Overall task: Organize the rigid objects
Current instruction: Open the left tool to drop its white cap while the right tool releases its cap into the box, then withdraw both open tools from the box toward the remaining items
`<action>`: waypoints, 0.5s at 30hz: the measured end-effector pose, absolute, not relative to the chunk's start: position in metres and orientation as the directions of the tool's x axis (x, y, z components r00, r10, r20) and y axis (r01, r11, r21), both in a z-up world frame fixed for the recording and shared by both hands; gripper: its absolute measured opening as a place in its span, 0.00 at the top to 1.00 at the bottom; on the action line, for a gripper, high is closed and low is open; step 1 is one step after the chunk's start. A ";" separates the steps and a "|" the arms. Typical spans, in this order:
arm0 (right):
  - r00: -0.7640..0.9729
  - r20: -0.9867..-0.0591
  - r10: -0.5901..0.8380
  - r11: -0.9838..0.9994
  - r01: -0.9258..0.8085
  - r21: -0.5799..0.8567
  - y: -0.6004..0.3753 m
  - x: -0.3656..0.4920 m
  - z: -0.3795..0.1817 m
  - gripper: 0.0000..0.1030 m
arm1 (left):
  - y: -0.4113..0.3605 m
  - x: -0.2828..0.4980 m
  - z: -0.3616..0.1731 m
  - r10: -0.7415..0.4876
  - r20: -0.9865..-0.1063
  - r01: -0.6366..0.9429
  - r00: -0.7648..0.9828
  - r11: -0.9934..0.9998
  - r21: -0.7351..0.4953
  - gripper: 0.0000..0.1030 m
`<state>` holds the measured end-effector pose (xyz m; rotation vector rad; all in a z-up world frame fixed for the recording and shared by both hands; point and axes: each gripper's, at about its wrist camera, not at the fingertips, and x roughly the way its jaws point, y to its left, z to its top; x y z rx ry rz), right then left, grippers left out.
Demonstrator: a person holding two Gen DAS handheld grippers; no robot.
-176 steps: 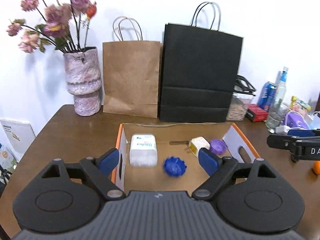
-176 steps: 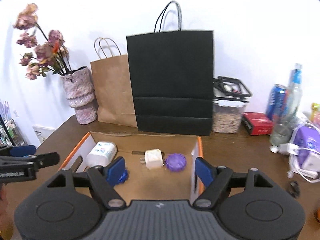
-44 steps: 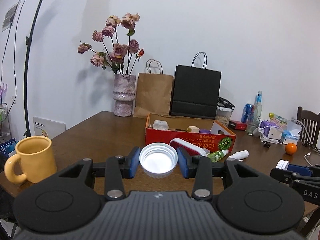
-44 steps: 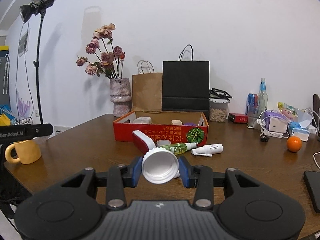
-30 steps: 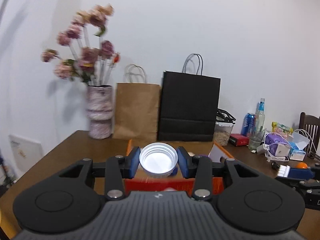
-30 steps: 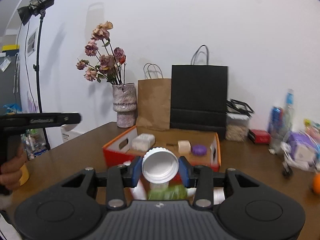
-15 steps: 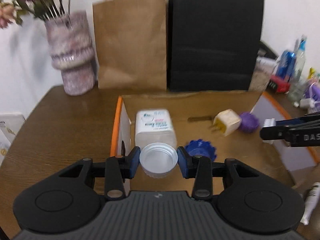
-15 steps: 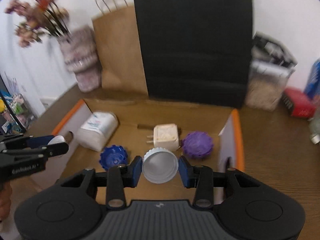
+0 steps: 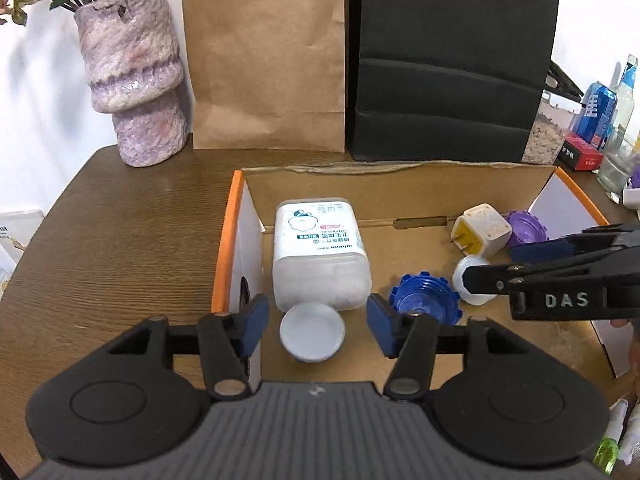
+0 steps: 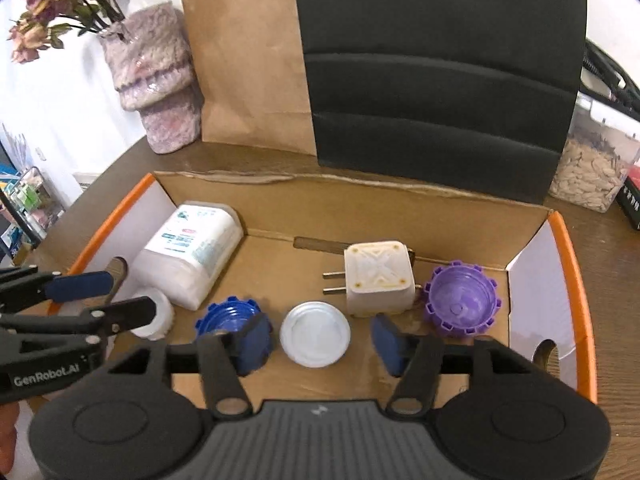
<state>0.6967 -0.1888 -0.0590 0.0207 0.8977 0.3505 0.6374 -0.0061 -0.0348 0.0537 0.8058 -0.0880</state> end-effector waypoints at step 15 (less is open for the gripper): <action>0.737 -0.629 0.246 0.962 -0.266 0.065 -0.247 0.545 0.028 0.42 | -0.001 0.505 0.039 -0.014 -0.531 0.035 0.848 0.999 0.028 0.21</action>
